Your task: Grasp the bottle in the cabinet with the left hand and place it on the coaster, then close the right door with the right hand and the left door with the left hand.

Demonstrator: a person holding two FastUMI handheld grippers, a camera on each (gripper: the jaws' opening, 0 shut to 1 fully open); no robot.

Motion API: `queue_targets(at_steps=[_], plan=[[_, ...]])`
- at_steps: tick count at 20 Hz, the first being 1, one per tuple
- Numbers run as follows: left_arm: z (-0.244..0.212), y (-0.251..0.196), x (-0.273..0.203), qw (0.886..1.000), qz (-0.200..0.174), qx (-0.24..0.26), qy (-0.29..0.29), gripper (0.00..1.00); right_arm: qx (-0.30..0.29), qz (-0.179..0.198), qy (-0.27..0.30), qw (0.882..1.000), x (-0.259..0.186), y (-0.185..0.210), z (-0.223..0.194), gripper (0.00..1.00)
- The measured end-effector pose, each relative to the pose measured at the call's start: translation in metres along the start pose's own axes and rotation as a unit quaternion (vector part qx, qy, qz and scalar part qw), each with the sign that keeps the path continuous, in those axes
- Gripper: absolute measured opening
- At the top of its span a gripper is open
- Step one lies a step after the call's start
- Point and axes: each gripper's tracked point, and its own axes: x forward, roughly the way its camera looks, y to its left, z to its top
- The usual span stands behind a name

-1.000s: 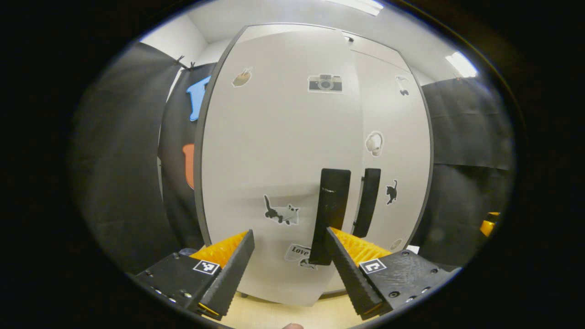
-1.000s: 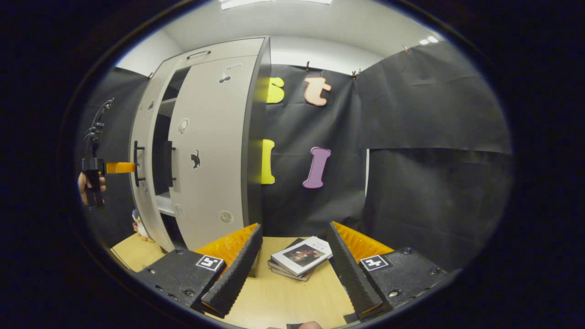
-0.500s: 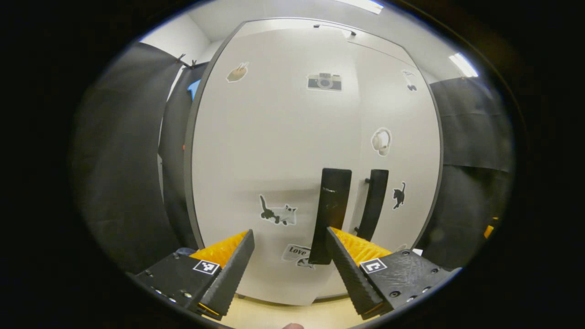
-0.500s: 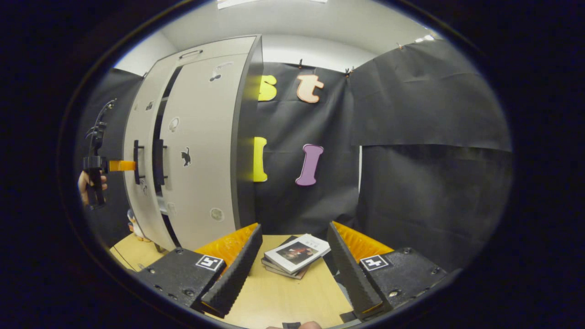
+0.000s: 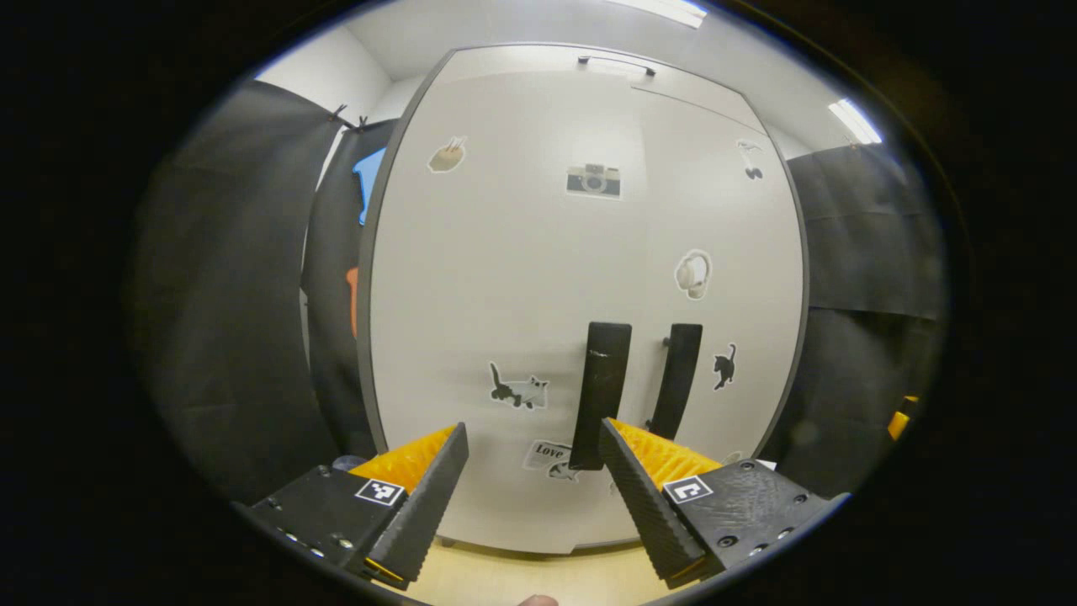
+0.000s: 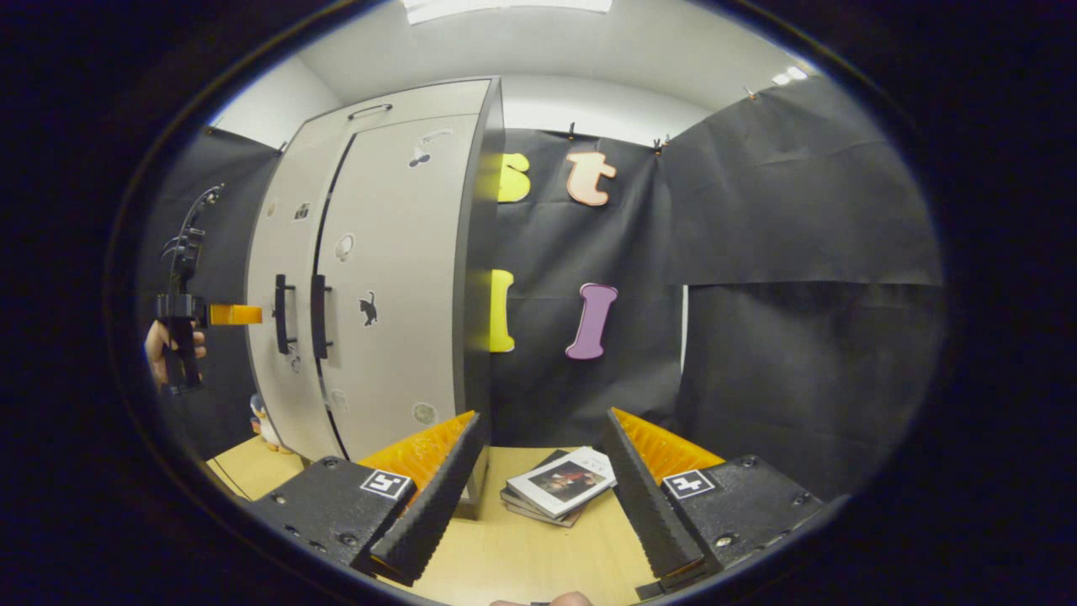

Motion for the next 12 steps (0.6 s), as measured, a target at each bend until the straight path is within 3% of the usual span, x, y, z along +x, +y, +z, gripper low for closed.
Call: queue_targets(at_steps=[7, 11, 12], plan=[[0.014, 0.028, -0.050, 1.000, 0.025, -0.003, -0.018, 1.00, -0.008, 0.046, -0.015, 0.999, 0.009, 0.044, 0.016, 0.94], [0.029, 0.047, -0.085, 0.998, 0.049, 0.000, -0.039, 0.96, -0.009, 0.079, -0.032, 0.996, 0.012, 0.076, 0.032, 0.94], [0.033, 0.052, -0.095, 0.998, 0.055, 0.001, -0.043, 1.00, -0.009, 0.089, -0.035, 0.995, 0.013, 0.085, 0.035, 0.94]])
